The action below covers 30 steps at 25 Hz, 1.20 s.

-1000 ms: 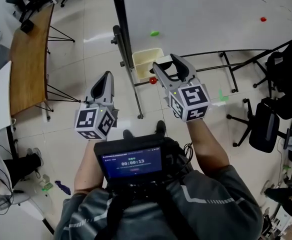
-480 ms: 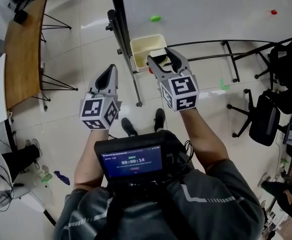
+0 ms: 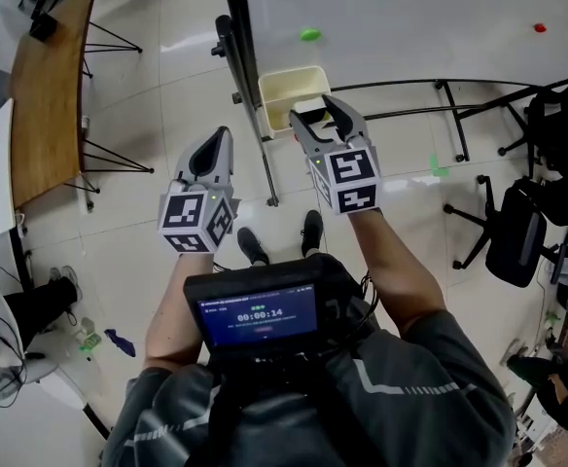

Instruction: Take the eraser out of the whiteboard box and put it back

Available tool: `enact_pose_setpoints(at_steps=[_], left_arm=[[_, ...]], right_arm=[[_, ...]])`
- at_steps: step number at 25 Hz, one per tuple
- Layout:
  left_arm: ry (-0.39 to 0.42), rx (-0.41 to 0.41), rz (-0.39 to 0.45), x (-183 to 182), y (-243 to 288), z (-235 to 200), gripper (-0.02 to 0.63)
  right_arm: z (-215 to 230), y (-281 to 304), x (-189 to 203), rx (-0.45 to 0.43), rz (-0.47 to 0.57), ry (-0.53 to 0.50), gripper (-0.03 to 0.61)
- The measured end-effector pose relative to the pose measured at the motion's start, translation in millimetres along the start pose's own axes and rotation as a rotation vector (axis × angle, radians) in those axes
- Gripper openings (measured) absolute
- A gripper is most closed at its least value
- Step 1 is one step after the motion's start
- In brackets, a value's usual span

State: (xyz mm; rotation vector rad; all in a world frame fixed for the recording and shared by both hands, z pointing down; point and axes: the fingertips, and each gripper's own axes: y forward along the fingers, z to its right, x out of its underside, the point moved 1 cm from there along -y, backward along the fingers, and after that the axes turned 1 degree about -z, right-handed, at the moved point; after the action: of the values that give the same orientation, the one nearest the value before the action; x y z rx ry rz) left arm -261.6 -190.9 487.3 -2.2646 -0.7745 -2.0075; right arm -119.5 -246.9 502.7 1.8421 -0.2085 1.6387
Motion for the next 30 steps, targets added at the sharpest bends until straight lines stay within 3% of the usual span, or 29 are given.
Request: enact_pose_setpoints(at_steps=[16, 21, 26, 28, 30], left_arm=[[0.014, 0.005, 0.027, -27.1, -13.3, 5.3, 0.034], [0.03, 0.02, 0.102, -66.0, -36.3, 12.2, 0.034], [0.054, 0.048, 0.23, -122.2, -81.3, 19.6, 0.034], [0.065, 0.056, 0.273, -145.3, -94.3, 23.0, 0.034], [0.083, 0.056, 0.31, -163.1, -105.3, 27.1, 0.034]], right_arm=[[2.7, -9.0, -10.0, 0.023, 0.007, -0.011, 0.29], [12.6, -43.0, -53.1, 0.05, 0.103, 0.026, 0.291], [32.4, -95.4, -122.5, 0.052, 0.278, 0.151, 0.277], [32.2, -113.7, -146.6, 0.036, 0.326, 0.128, 0.236], [28.3, -129.7, -165.5, 0.018, 0.367, 0.095, 0.14]])
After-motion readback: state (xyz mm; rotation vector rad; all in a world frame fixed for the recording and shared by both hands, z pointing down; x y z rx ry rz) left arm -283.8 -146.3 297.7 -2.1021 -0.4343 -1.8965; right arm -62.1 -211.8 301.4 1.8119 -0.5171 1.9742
